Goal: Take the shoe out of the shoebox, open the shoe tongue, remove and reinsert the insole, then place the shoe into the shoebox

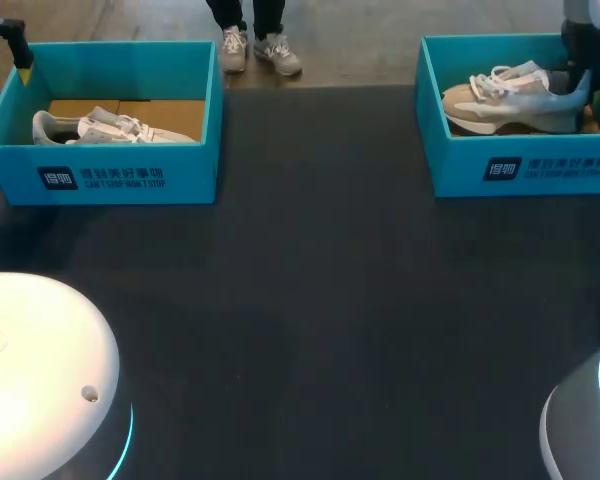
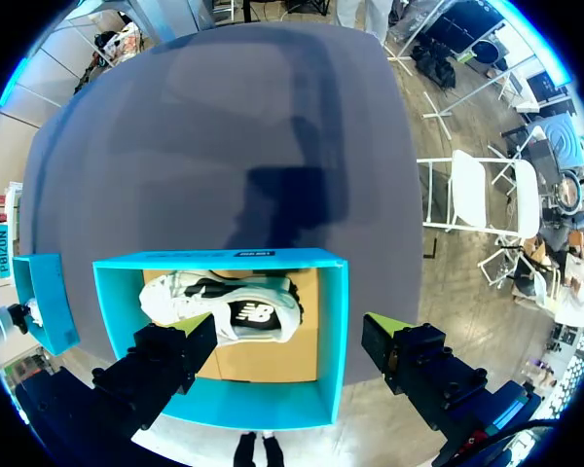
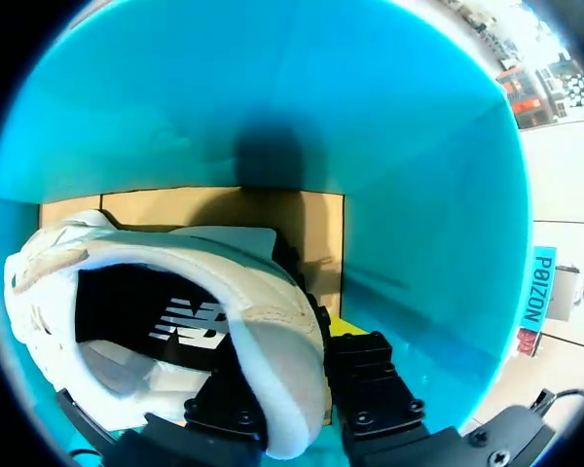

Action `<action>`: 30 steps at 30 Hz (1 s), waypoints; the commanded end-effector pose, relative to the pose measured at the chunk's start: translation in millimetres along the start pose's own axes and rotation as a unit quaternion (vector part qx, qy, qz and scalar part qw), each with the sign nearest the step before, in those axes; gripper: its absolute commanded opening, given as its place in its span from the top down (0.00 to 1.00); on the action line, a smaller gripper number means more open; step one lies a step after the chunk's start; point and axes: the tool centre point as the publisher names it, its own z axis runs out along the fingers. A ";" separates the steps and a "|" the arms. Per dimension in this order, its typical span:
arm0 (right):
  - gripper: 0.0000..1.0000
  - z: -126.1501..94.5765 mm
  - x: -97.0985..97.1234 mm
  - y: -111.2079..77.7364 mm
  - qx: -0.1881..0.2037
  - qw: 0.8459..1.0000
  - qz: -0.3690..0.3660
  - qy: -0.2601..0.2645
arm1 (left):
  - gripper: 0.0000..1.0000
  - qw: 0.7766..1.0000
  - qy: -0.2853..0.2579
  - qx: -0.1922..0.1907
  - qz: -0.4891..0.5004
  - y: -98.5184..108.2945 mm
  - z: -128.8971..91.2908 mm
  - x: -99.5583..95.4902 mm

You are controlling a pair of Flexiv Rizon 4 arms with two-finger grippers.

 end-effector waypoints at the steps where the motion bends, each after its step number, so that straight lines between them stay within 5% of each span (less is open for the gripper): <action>1: 1.00 -8.5 1.0 -6.8 -0.009 1.000 0.002 -0.001 | 0.00 1.000 0.001 -0.001 0.000 -0.9 -0.2 0.2; 21: 1.00 -61.2 -25.5 -14.1 -0.045 0.999 0.026 -0.010 | 0.00 1.000 0.001 -0.001 0.000 -0.9 -0.2 0.2; 30: 1.00 -104.4 -37.9 -18.1 -0.061 0.997 0.042 -0.014 | 0.00 1.000 0.001 -0.001 0.000 -0.9 -0.2 0.2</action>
